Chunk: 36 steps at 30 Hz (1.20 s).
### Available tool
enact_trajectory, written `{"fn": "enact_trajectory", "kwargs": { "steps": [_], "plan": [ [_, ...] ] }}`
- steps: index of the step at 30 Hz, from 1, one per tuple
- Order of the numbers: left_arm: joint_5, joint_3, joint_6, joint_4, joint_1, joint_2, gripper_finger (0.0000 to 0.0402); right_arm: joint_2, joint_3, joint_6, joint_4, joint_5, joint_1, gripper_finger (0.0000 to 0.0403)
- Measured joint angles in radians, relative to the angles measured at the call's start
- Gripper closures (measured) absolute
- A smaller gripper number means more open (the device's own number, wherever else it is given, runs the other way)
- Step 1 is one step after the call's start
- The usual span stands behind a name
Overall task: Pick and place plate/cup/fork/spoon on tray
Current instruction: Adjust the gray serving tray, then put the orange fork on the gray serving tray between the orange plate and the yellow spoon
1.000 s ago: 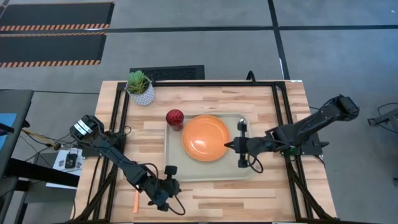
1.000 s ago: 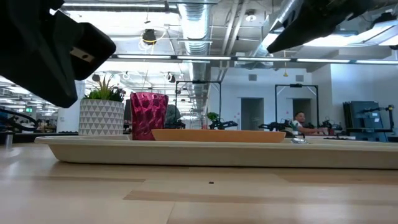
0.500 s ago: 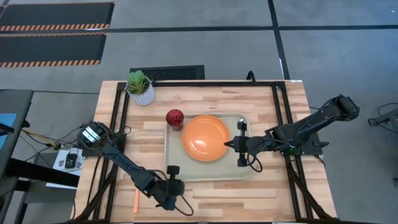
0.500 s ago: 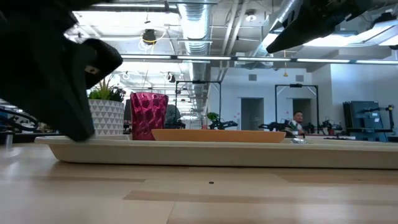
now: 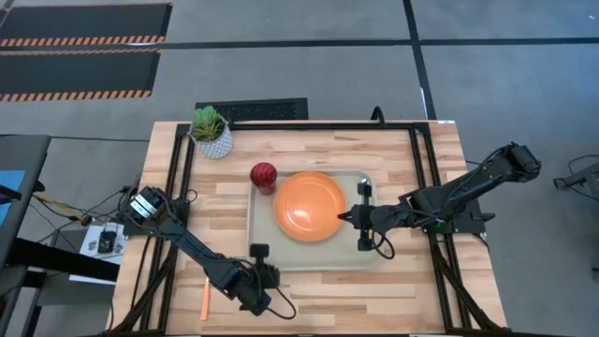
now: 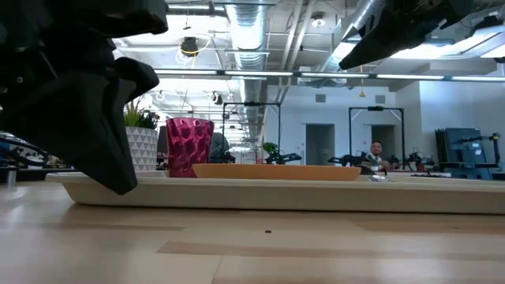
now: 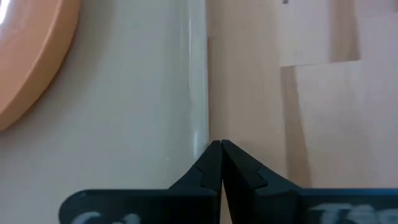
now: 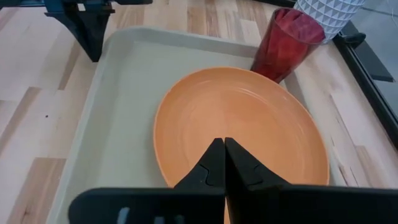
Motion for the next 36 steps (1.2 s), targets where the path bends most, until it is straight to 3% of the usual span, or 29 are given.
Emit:
{"fn": "enact_trajectory", "kwargs": {
  "steps": [7,14,20,29,33,36],
  "plan": [
    [-0.003,0.003,-0.004,-0.026,0.007,-0.005,0.0401,0.0,0.0,0.002,0.0,0.0,0.0,0.0393],
    [0.027,0.119,-0.094,-0.215,-0.037,-0.093,0.0402,0.0,0.0,0.002,-0.001,0.0,0.0,0.0393],
    [0.171,0.08,-0.343,-0.347,-0.121,-0.208,0.0402,0.0,0.0,0.001,0.0,0.0,0.0,0.0394],
    [0.351,-0.217,-0.898,-0.323,-0.216,-0.445,0.0399,0.0,0.0,0.001,0.002,-0.003,0.0,0.0394],
    [0.459,-0.256,-1.064,-0.323,-0.256,-0.476,0.0365,0.0,0.0,0.004,0.005,-0.002,0.0,0.0393],
    [0.477,-0.256,-1.179,-0.35,-0.278,-0.468,0.0322,0.0,0.0,0.005,0.005,-0.003,0.0,0.0393]
  ]
}}
